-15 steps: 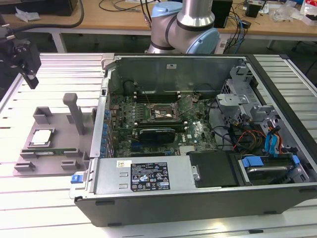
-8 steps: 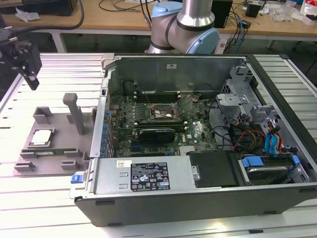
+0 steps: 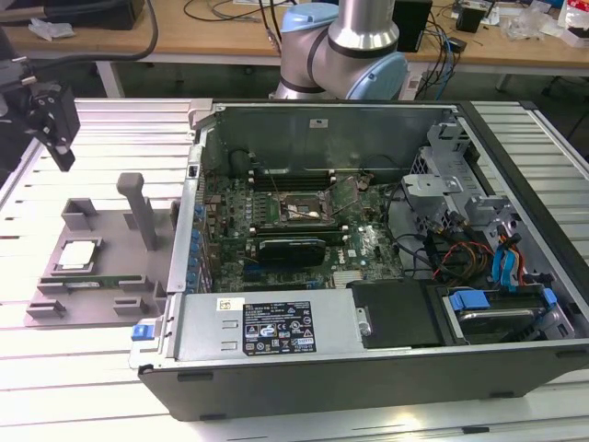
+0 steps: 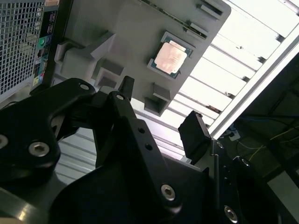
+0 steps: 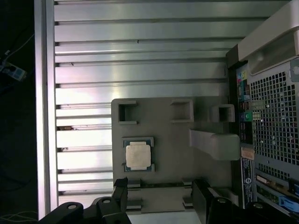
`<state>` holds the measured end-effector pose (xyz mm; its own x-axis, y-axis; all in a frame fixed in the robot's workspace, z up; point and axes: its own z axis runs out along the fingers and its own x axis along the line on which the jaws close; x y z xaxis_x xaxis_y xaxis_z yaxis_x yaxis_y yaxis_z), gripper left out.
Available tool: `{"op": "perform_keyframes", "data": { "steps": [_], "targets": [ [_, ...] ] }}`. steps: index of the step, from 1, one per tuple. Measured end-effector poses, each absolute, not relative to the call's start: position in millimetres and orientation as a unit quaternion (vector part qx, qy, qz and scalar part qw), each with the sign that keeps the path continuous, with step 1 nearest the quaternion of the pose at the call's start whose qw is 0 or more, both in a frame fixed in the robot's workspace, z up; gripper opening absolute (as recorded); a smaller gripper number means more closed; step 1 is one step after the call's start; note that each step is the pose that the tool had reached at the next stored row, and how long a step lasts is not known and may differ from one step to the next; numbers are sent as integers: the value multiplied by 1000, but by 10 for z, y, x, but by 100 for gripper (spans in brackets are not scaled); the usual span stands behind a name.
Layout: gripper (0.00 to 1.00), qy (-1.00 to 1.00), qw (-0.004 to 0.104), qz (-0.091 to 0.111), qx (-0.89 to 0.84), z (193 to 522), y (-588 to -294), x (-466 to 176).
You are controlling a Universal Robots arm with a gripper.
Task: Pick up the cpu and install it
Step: 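Pick up the cpu and move it towards the insertion slot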
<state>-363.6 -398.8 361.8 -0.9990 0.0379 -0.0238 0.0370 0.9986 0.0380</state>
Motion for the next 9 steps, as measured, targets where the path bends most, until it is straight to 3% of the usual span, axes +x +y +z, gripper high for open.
{"op": "perform_keyframes", "data": {
  "steps": [9],
  "targets": [
    [66, 1000, 12, 19, 19, 3545, -3989, -3636]
  ]
}}
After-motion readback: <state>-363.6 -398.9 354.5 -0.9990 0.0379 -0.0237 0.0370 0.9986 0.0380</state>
